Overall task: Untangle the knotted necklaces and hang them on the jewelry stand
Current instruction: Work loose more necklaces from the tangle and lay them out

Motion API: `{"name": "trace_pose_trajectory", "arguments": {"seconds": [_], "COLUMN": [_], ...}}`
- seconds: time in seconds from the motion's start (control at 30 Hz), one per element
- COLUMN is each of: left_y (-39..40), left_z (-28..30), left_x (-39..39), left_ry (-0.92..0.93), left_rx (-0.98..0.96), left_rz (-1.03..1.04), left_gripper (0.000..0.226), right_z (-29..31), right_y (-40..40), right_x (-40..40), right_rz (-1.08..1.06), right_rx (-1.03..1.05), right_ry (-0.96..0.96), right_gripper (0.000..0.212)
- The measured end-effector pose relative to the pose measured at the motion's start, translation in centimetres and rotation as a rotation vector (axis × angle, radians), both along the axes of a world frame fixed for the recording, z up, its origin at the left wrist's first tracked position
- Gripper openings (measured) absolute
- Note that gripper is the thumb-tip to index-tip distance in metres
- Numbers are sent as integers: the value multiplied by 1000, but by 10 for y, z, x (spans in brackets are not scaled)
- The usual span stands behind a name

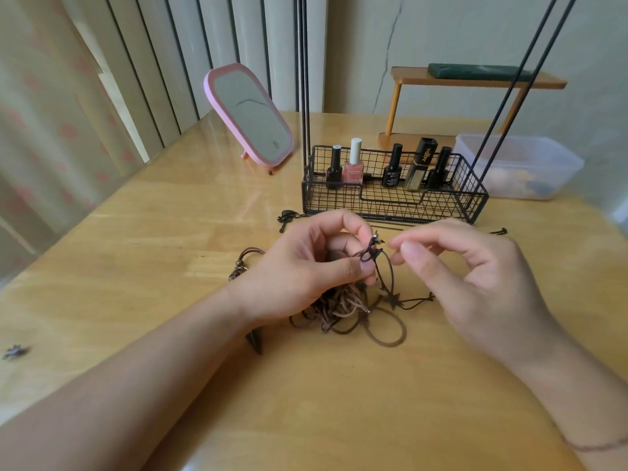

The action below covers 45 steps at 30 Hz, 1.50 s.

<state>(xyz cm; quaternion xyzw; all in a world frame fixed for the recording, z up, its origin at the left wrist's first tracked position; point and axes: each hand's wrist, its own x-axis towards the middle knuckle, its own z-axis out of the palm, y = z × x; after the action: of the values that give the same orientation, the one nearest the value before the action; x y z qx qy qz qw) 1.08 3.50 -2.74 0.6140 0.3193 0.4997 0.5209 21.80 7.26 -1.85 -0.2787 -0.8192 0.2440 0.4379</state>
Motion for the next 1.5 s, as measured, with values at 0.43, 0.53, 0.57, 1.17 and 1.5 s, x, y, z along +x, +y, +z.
{"name": "trace_pose_trajectory", "arguments": {"seconds": [0.43, 0.53, 0.57, 1.17, 1.5], "left_y": [-1, 0, 0, -2, 0], "left_z": [1, -1, -1, 3, 3], "left_x": [3, 3, 2, 2, 0], "left_ry": [119, 138, 140, 61, 145], "left_rx": [-25, -28, -30, -107, 6], "left_rz": [13, 20, 21, 3, 52], "left_gripper": [14, 15, 16, 5, 13], "right_z": [-2, -3, -3, 5, 18], "right_y": [4, 4, 4, -2, -2], "right_x": [-2, -2, -2, -4, -3], "right_rz": [30, 61, 64, 108, 131], "right_rx": [131, 127, 114, -144, -356], "right_ry": [-126, -142, -144, 343, 687], "right_gripper": [28, 25, 24, 21, 13]}}
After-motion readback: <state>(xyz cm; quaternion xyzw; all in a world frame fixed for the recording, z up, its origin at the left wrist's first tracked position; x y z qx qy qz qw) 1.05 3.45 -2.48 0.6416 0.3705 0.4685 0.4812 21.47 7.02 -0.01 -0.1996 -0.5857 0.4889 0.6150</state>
